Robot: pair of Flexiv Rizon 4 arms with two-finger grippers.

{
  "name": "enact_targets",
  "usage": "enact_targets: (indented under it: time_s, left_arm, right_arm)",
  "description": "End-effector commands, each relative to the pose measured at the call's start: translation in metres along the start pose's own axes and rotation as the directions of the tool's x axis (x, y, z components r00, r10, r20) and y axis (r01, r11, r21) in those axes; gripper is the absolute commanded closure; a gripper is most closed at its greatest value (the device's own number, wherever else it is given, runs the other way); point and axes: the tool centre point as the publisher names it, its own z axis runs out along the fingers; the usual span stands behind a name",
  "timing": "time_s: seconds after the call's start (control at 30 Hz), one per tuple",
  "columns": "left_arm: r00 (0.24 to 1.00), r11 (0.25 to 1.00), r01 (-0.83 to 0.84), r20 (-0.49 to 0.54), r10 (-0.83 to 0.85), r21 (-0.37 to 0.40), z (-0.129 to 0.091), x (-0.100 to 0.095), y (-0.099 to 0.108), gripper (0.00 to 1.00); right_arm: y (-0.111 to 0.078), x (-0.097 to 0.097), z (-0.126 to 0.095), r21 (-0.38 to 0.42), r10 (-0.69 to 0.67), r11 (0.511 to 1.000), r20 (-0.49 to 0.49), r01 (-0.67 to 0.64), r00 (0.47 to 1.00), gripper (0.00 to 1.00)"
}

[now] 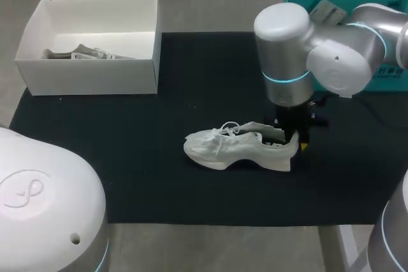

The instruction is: Take the shoe out of the shoebox, open the shoe tongue, remove and reinsert the insole, then place the shoe into the shoebox

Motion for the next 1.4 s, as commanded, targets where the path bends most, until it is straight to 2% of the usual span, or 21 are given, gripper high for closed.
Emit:
enact_targets:
  time_s: [0.03, 0.07, 0.1, 0.13, 0.3, 0.43, 0.53, 0.6, 0.67, 0.73, 0.8, 0.87, 1.0, 1.13, 1.2, 1.3, 1.4]
  left_arm:
    - [1.0, 1.0, -0.001, -0.001, 0.001, 0.0, 0.0, 0.0, 0.0, 0.0]
    - [1.0, 1.0, -0.001, -0.001, 0.001, 0.0, 0.0, 0.0, 0.0, 0.0]
    - [1.0, 1.0, -0.001, -0.001, 0.001, 0.0, 0.0, 0.0, 0.0, 0.0]
    - [1.0, 1.0, -0.001, -0.001, 0.001, 0.0, 0.0, 0.0, 0.0, 0.0]
    - [1.0, 1.0, -0.001, -0.001, 0.001, 0.0, 0.0, 0.0, 0.0, 0.0]
    - [1.0, 1.0, -0.001, -0.001, 0.001, 0.0, 0.0, 0.0, 0.0, 0.0]
    - [1.0, 1.0, -0.001, -0.001, 0.001, 0.0, 0.0, 0.0, 0.0, 0.0]
    - [1.0, 1.0, -0.001, -0.001, 0.001, 0.0, 0.0, 0.0, 0.0, 0.0]
    - [1.0, 1.0, -0.001, -0.001, 0.001, 0.0, 0.0, 0.0, 0.0, 0.0]
    - [1.0, 1.0, -0.001, -0.001, 0.001, 0.0, 0.0, 0.0, 0.0, 0.0]
    - [1.0, 1.0, -0.001, -0.001, 0.001, 0.0, 0.0, 0.0, 0.0, 0.0]
    - [1.0, 1.0, -0.001, -0.001, 0.001, 0.0, 0.0, 0.0, 0.0, 0.0]
    - [1.0, 1.0, -0.001, -0.001, 0.001, 0.0, 0.0, 0.0, 0.0, 0.0]
    - [1.0, 1.0, -0.001, -0.001, 0.001, 0.0, 0.0, 0.0, 0.0, 0.0]
    - [1.0, 1.0, -0.001, -0.001, 0.001, 0.0, 0.0, 0.0, 0.0, 0.0]
    - [1.0, 1.0, -0.001, -0.001, 0.001, 0.0, 0.0, 0.0, 0.0, 0.0]
    - [1.0, 1.0, -0.001, -0.001, 0.001, 0.0, 0.0, 0.0, 0.0, 0.0]
  right_arm:
    - [0.002, 0.004, 0.006, 0.024, 0.006, 1.0, -0.001, -0.006, 1.0, 1.0]
    - [0.002, 0.003, 0.006, 0.031, 0.012, 0.999, -0.002, -0.012, 1.0, 0.78]
    - [0.002, 0.001, 0.005, 0.032, 0.014, 0.999, -0.003, -0.014, 1.0, 0.15]
    - [0.001, 0.0, 0.002, 0.037, 0.025, 0.999, 0.0, -0.025, 1.0, 0.0]
    - [-0.001, -0.006, -0.023, 0.026, 0.046, 0.999, 0.013, -0.046, 0.999, 0.0]
    - [-0.001, -0.012, -0.055, -0.044, 0.02, 0.999, -0.031, -0.021, 0.999, 0.0]
    - [0.0, -0.013, -0.076, -0.115, -0.113, 0.989, -0.131, 0.098, 0.985, 0.0]
    - [0.003, -0.013, -0.089, -0.187, -0.256, 0.958, -0.219, 0.217, 0.942, 0.0]
    - [0.004, -0.012, -0.1, -0.29, -0.429, 0.892, -0.297, 0.347, 0.853, 0.0]
    - [0.006, -0.013, -0.107, -0.42, -0.611, 0.782, -0.37, 0.46, 0.7, 0.0]
    - [0.008, -0.013, -0.112, -0.514, -0.711, 0.697, -0.4, 0.5, 0.579, 0.0]
    - [0.009, -0.011, -0.116, -0.582, -0.787, 0.612, -0.375, 0.536, 0.49, 0.0]
    - [0.004, -0.005, -0.124, -0.685, -0.916, 0.4, -0.28, 0.609, 0.288, 0.0]
    - [0.002, -0.001, -0.128, -0.719, -0.961, 0.257, -0.258, 0.646, 0.096, 0.0]
    - [0.003, -0.001, -0.13, -0.718, -0.974, 0.188, -0.226, 0.67, 0.032, 0.0]
    - [0.002, 0.002, -0.134, -0.692, -0.98, 0.12, -0.197, 0.711, -0.026, 0.0]
    - [-0.004, 0.005, -0.136, -0.635, -0.987, -0.014, -0.116, 0.772, -0.113, 0.0]
